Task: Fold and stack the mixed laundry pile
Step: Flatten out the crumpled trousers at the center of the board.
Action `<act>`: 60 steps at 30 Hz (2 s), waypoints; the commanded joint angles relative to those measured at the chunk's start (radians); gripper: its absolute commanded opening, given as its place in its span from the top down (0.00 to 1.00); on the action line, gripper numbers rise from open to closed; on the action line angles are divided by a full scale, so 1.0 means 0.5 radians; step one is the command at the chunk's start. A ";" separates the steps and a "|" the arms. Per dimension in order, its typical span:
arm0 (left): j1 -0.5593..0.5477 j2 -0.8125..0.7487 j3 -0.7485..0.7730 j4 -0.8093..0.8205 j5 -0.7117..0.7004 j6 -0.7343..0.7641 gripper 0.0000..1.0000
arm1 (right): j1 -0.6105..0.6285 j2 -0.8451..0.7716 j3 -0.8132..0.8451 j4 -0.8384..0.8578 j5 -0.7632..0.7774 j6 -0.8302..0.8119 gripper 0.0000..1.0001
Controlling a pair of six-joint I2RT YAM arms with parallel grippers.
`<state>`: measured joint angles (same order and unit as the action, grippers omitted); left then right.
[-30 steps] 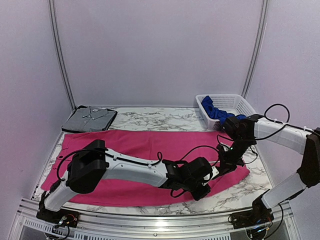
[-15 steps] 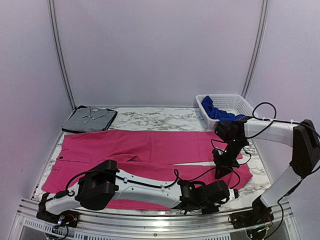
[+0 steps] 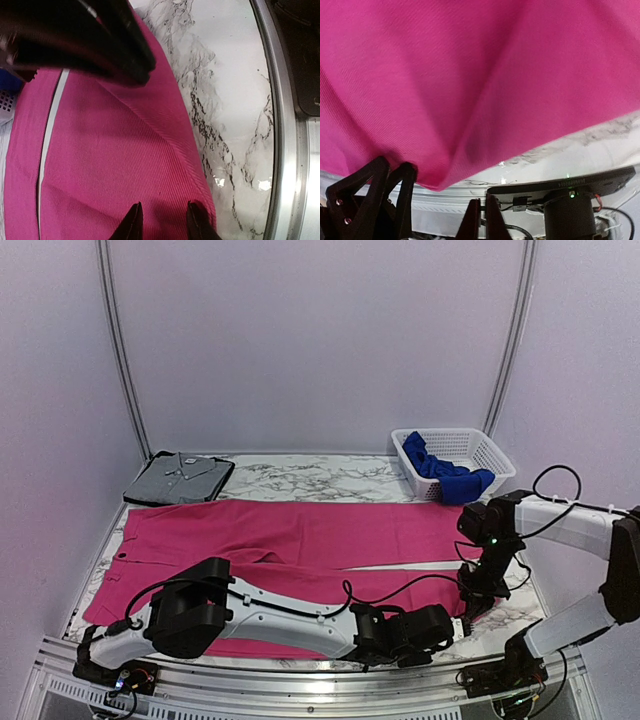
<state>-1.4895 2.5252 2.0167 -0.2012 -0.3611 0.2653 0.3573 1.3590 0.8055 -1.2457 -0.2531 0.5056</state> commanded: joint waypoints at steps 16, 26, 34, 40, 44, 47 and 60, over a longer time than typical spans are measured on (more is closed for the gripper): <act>0.038 -0.041 -0.279 -0.130 0.014 0.018 0.67 | -0.131 0.098 0.762 -0.061 0.476 0.220 0.59; 0.039 -0.044 -0.292 -0.119 0.001 -0.005 0.67 | -0.132 0.433 0.630 0.166 0.405 0.195 0.64; 0.041 -0.045 -0.313 -0.096 0.013 -0.024 0.67 | -0.135 0.530 0.525 0.265 0.404 0.392 0.64; 0.043 -0.050 -0.326 -0.085 0.013 -0.024 0.66 | -0.146 0.618 0.447 0.132 0.449 0.732 0.63; 0.052 -0.055 -0.329 -0.073 0.013 -0.019 0.66 | -0.155 0.687 0.401 0.027 0.495 0.896 0.64; 0.061 -0.059 -0.338 -0.065 0.013 -0.021 0.66 | -0.212 0.674 0.350 -0.045 0.497 0.970 0.65; 0.092 -0.051 -0.346 -0.034 0.032 -0.018 0.66 | -0.555 -0.476 -0.044 -0.264 0.183 1.377 0.86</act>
<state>-1.4696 2.4691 1.8912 -0.0998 -0.3523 0.2504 0.0883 1.3212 0.8242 -1.3392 -0.0360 1.0584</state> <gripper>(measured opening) 0.339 0.136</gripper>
